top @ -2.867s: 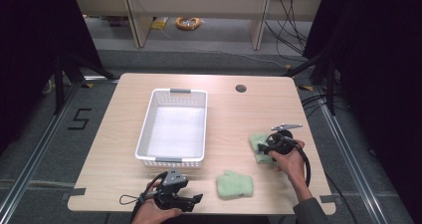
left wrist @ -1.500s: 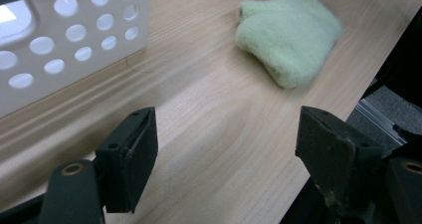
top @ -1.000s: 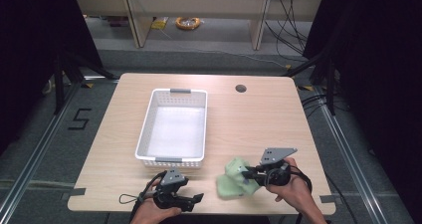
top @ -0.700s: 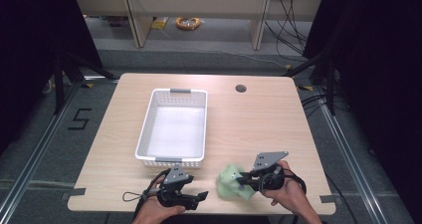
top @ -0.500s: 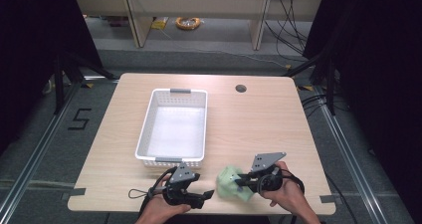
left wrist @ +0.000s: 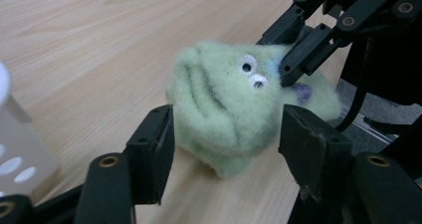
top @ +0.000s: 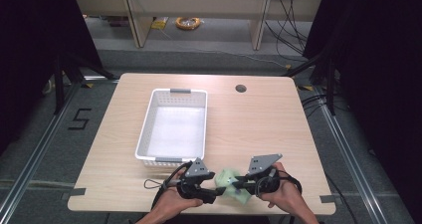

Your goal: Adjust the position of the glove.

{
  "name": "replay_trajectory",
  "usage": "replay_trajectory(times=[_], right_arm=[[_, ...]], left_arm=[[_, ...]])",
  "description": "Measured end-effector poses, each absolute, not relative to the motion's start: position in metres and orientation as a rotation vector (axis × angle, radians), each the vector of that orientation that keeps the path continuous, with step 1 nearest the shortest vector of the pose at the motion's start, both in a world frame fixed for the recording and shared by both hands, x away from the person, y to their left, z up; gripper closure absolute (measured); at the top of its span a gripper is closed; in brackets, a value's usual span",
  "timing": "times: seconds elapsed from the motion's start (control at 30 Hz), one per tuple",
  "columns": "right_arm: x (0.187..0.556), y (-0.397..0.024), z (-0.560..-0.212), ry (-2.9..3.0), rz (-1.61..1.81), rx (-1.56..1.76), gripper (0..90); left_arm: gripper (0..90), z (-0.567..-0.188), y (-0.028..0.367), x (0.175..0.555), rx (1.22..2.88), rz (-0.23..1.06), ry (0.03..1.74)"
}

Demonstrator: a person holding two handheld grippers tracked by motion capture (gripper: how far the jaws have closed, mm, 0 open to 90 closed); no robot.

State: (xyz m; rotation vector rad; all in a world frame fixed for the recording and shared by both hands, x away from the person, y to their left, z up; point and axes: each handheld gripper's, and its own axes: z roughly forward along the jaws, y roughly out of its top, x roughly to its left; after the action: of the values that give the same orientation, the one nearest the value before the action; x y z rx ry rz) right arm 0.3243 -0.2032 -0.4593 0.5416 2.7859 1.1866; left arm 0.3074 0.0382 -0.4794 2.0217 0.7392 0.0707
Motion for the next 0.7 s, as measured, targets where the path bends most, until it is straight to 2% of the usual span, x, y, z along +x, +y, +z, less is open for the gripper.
replay_trajectory(times=[0.03,0.1,0.2,0.23,0.33,0.57,0.7], right_arm=[[0.324,-0.203,-0.459,2.788,1.193,0.537,81.6],[0.324,-0.200,-0.457,2.797,1.181,0.514,81.7],[0.324,-0.199,-0.458,2.798,1.184,0.507,81.8],[0.325,-0.199,-0.458,2.792,1.188,0.506,81.9],[0.327,-0.198,-0.455,2.784,1.182,0.505,82.1],[0.338,-0.197,-0.446,2.760,1.149,0.458,82.1],[0.347,-0.194,-0.450,2.791,1.128,0.407,82.0]], left_arm=[[40.8,-0.480,0.037,0.307,2.019,0.064,0.736],[49.9,-0.480,0.036,0.306,2.031,0.069,0.713],[59.0,-0.480,0.036,0.307,2.063,0.081,0.694],[59.0,-0.480,0.036,0.306,2.057,0.078,0.705],[69.6,-0.480,0.034,0.306,2.044,0.070,0.718],[72.0,-0.474,0.027,0.303,2.008,0.119,0.767],[71.8,-0.480,0.024,0.301,2.011,0.089,0.800]])
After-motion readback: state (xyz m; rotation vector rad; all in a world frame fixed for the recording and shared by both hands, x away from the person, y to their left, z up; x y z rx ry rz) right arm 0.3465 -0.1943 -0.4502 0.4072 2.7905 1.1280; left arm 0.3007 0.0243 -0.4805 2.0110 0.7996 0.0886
